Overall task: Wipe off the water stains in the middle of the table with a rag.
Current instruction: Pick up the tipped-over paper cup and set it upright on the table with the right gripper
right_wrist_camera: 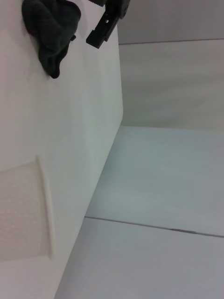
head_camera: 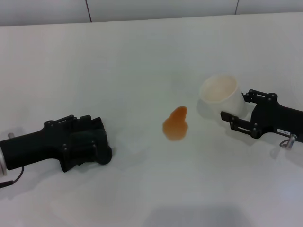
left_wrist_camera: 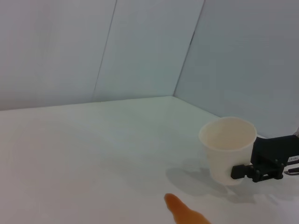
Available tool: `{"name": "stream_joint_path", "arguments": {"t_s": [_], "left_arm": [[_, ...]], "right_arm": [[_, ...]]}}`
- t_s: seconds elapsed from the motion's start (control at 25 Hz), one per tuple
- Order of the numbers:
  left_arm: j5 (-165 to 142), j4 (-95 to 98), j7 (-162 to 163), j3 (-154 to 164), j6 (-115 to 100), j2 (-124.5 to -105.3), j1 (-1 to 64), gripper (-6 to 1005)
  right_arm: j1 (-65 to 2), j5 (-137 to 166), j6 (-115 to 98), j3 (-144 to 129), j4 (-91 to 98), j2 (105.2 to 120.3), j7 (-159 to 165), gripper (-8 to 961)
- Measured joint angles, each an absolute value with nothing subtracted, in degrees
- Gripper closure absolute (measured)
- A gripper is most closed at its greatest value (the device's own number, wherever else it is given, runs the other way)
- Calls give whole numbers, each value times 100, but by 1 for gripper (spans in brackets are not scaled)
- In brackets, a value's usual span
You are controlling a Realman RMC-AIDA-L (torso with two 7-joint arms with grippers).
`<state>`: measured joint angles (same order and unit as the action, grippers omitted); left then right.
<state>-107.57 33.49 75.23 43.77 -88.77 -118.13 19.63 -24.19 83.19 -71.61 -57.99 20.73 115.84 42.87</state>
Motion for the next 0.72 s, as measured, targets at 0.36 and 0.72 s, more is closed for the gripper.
{"name": "stream_joint_path", "arguments": {"t_s": [0.36,0.72], "left_arm": [[-10757,3349,7523,4377,-8877,-11812,1969,128],[-10757,3349,7517,4377,-8875,-11814,1969,128]], "right_arm": [[-2451,8328,-6832,-6092,2067,11575,4328,342],[-2453,8335,-6721,-6092,2095,11566,4319,343]]}}
